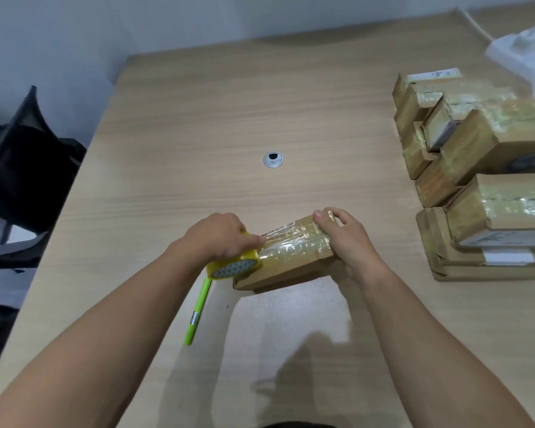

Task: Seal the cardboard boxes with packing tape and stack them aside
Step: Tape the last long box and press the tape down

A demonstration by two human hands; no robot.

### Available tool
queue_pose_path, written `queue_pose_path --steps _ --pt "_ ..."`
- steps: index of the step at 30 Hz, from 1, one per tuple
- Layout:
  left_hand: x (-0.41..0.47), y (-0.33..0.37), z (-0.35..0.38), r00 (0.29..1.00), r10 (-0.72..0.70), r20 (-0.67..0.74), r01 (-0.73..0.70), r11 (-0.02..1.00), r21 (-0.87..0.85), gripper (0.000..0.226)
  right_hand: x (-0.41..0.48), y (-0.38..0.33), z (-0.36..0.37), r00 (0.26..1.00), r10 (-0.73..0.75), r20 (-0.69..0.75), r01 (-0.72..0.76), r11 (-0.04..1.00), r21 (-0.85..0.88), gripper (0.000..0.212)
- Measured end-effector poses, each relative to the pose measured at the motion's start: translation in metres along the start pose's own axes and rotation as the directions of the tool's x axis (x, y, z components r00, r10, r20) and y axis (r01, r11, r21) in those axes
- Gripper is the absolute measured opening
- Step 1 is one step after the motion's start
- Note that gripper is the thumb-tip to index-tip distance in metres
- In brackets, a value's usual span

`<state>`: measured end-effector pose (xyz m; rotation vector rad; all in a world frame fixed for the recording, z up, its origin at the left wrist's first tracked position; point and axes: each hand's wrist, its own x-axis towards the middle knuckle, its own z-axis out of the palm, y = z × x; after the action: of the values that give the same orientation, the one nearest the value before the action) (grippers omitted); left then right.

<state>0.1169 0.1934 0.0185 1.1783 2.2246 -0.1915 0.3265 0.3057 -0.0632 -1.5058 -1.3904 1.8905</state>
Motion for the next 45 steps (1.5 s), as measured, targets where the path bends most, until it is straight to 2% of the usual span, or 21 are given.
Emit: queue_pose_path --steps 2,4,6,9,11,13,15,17,20,23,27,30,33,35,37,38,40,41,42,43,45 --pt "0.002 0.006 0.003 0.998 -0.039 -0.046 0.043 0.996 0.082 0.066 0.001 0.002 0.002 0.999 0.008 -0.034 -0.007 1.000 0.006 0.050" --pt "0.004 0.009 0.010 0.997 -0.011 -0.082 0.016 0.998 0.056 0.066 0.004 0.006 0.002 0.998 0.010 -0.069 -0.008 1.000 0.026 0.047" --pt "0.001 0.004 0.012 0.995 0.072 -0.071 -0.083 0.984 -0.156 0.061 0.000 0.009 0.001 0.995 0.018 -0.102 -0.016 1.000 0.022 0.043" --pt "-0.011 -0.021 0.013 0.971 0.238 -0.027 -0.213 0.806 -0.552 0.048 0.000 0.022 -0.007 0.988 0.045 -0.145 -0.044 0.999 0.006 0.056" --pt "-0.017 -0.037 0.016 0.954 0.299 -0.020 -0.247 0.746 -0.618 0.047 0.001 0.028 -0.010 0.990 0.023 -0.141 -0.033 0.997 -0.067 0.062" --pt "-0.013 -0.049 0.014 0.969 0.244 -0.041 -0.229 0.823 -0.520 0.051 0.000 0.030 -0.011 0.992 0.001 -0.126 -0.018 0.992 -0.127 0.064" --pt "-0.006 -0.054 0.009 0.988 0.147 -0.055 -0.153 0.979 -0.136 0.059 -0.003 0.029 -0.011 0.994 -0.020 -0.106 0.003 0.988 -0.156 0.060" --pt "-0.002 -0.058 0.014 0.999 0.038 0.007 -0.039 0.991 0.131 0.065 -0.002 0.032 -0.011 0.996 -0.021 -0.086 0.008 0.990 -0.139 0.050" --pt "0.005 -0.063 0.039 0.995 -0.055 0.088 0.045 0.993 0.106 0.067 -0.006 0.033 -0.011 0.997 -0.016 -0.071 0.008 0.994 -0.113 0.040" --pt "0.008 -0.062 0.055 0.994 -0.049 0.095 0.044 0.997 0.058 0.067 -0.004 0.038 -0.017 0.994 -0.067 -0.089 0.044 0.971 -0.236 0.051" --pt "0.013 -0.064 0.060 0.998 -0.034 0.062 0.033 0.999 0.004 0.066 -0.006 0.032 -0.021 0.989 -0.125 -0.074 0.090 0.929 -0.359 0.042" --pt "0.014 -0.067 0.070 0.999 0.026 0.022 -0.023 0.995 -0.097 0.064 -0.002 0.027 -0.022 0.984 -0.158 -0.084 0.082 0.813 -0.576 0.047" --pt "0.011 -0.070 0.082 0.994 0.053 -0.098 -0.072 0.977 -0.202 0.059 0.000 0.022 -0.014 0.972 -0.206 -0.115 0.048 0.651 -0.758 0.057" --pt "0.007 -0.071 0.089 0.983 0.067 -0.169 -0.112 0.957 -0.268 0.056 -0.007 0.015 -0.001 0.929 -0.341 -0.143 0.067 0.536 -0.842 0.052" --pt "-0.001 -0.071 0.092 0.977 0.049 -0.210 -0.141 0.881 -0.452 0.054 -0.018 0.005 0.019 0.847 -0.530 -0.036 0.239 0.441 -0.865 0.053" --pt "-0.005 -0.072 0.093 0.975 0.018 -0.221 -0.142 0.818 -0.557 0.050 -0.024 0.002 0.033 0.818 -0.562 0.123 0.378 0.364 -0.851 0.059" --pt "-0.009 -0.075 0.096 0.968 -0.045 -0.246 -0.132 0.742 -0.657 0.034 -0.037 0.004 0.061 0.786 -0.375 0.492 0.577 0.160 -0.801 0.093" --pt "-0.011 -0.076 0.098 0.964 -0.055 -0.260 -0.132 0.750 -0.648 0.028 -0.041 0.009 0.071 0.782 -0.230 0.579 0.606 0.063 -0.793 0.108" --pt "-0.012 -0.077 0.102 0.962 -0.055 -0.267 -0.130 0.769 -0.626 0.029 -0.042 0.015 0.079 0.784 -0.143 0.603 0.609 -0.007 -0.793 0.117" --pt "-0.012 -0.078 0.106 0.960 -0.048 -0.274 -0.131 0.790 -0.598 0.033 -0.041 0.020 0.084 0.792 -0.137 0.595 0.597 -0.035 -0.802 0.120" --pt "-0.012 -0.079 0.111 0.959 -0.033 -0.281 -0.132 0.827 -0.547 0.040 -0.037 0.024 0.089 0.813 -0.220 0.540 0.552 -0.005 -0.834 0.118"
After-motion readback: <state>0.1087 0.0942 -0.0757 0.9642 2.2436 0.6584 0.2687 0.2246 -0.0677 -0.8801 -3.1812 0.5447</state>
